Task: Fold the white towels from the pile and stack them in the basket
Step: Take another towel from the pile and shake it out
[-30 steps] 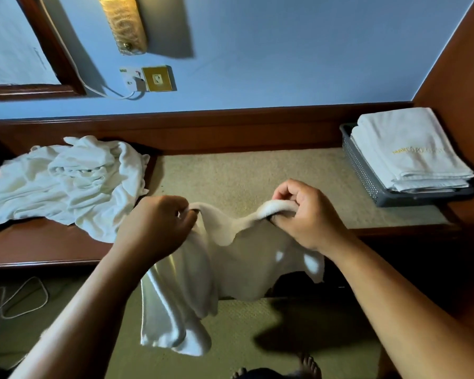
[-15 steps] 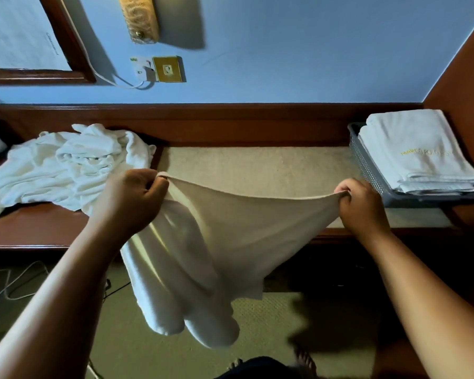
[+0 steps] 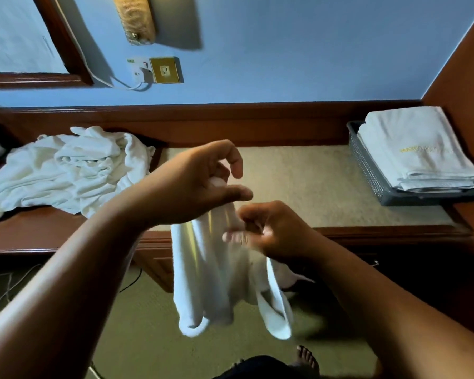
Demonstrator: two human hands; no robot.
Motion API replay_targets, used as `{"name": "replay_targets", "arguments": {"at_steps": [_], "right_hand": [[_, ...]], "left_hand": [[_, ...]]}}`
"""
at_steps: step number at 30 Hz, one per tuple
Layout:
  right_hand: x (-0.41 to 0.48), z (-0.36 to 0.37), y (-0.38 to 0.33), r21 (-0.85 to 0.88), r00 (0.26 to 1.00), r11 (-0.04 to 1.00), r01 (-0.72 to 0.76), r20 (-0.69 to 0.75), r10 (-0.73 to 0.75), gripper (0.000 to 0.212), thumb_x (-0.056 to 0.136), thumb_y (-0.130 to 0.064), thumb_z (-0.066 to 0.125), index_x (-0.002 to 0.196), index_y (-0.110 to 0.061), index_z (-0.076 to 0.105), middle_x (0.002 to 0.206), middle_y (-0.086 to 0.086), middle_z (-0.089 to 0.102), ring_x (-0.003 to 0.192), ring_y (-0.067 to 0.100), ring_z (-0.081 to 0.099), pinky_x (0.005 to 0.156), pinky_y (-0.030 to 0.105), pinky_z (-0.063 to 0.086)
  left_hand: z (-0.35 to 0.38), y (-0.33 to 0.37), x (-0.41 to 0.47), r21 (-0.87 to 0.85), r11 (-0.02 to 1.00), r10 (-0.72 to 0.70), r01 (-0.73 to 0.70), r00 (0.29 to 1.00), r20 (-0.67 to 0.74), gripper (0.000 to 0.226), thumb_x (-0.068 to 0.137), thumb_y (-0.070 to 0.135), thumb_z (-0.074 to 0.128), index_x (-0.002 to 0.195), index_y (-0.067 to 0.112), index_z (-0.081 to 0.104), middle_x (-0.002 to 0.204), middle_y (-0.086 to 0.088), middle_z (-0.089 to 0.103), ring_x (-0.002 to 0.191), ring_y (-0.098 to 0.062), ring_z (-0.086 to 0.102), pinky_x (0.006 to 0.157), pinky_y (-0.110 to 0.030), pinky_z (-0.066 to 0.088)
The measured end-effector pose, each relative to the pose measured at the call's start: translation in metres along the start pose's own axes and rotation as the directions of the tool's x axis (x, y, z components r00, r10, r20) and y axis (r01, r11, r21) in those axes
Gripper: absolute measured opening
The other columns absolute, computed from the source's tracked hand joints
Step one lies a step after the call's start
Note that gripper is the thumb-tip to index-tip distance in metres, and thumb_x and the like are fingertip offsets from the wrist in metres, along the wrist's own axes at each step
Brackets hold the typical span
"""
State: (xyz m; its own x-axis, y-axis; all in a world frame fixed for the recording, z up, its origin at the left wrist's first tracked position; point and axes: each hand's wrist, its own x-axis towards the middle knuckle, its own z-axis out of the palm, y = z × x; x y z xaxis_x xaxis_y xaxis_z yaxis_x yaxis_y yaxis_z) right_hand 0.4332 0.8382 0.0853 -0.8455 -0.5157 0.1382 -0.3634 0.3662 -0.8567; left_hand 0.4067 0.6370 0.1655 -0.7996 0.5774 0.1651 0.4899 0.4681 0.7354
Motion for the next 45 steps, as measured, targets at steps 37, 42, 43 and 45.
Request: {"name": "replay_targets", "arguments": {"at_steps": [37,42,43,45], "right_hand": [[-0.006,0.016,0.005,-0.14,0.972,0.966,-0.216,0.062,0.226,0.022,0.092,-0.047,0.062,0.11,-0.035,0.06,0.09,-0.006,0.071,0.082,0.007,0.068,0.078,0.041,0.057],[-0.015,0.001,-0.03,0.33,0.945,0.903,-0.275,0.267,0.191,0.042,0.084,-0.016,0.046,0.124,-0.028,0.049,0.084,0.016,0.054,0.071,0.025,0.055,0.068,0.028,0.043],[-0.014,-0.006,-0.037,0.356,0.959,0.902,-0.246,0.224,0.173,0.041,0.082,-0.014,0.043,0.121,-0.027,0.05,0.082,0.006,0.05,0.071,0.01,0.054,0.069,0.019,0.042],[-0.012,-0.019,-0.047,0.344,0.977,0.922,-0.177,0.174,0.122,0.038,0.082,-0.015,0.041,0.114,-0.031,0.052,0.085,-0.002,0.048,0.076,0.002,0.051,0.072,0.018,0.042]], "left_hand": [[0.017,-0.071,-0.002,-0.321,0.938,-0.316,0.131,0.702,-0.638,0.027,0.095,-0.004,0.058,0.093,0.018,0.073,0.1,-0.006,0.073,0.08,-0.015,0.076,0.06,-0.03,0.061],[0.03,-0.074,-0.015,-0.573,0.816,-0.332,-0.075,0.751,-0.571,0.035,0.093,-0.002,0.054,0.09,0.028,0.072,0.116,0.007,0.069,0.104,-0.022,0.066,0.081,-0.044,0.055],[0.032,-0.076,-0.019,-0.658,0.748,-0.36,-0.092,0.776,-0.518,0.029,0.093,0.004,0.056,0.09,0.028,0.071,0.112,0.005,0.068,0.095,-0.032,0.06,0.075,-0.048,0.05],[0.037,-0.071,-0.026,-0.754,0.649,-0.349,-0.105,0.84,-0.417,0.019,0.093,0.01,0.058,0.09,0.025,0.069,0.102,0.0,0.064,0.088,-0.036,0.046,0.067,-0.049,0.034]]}}
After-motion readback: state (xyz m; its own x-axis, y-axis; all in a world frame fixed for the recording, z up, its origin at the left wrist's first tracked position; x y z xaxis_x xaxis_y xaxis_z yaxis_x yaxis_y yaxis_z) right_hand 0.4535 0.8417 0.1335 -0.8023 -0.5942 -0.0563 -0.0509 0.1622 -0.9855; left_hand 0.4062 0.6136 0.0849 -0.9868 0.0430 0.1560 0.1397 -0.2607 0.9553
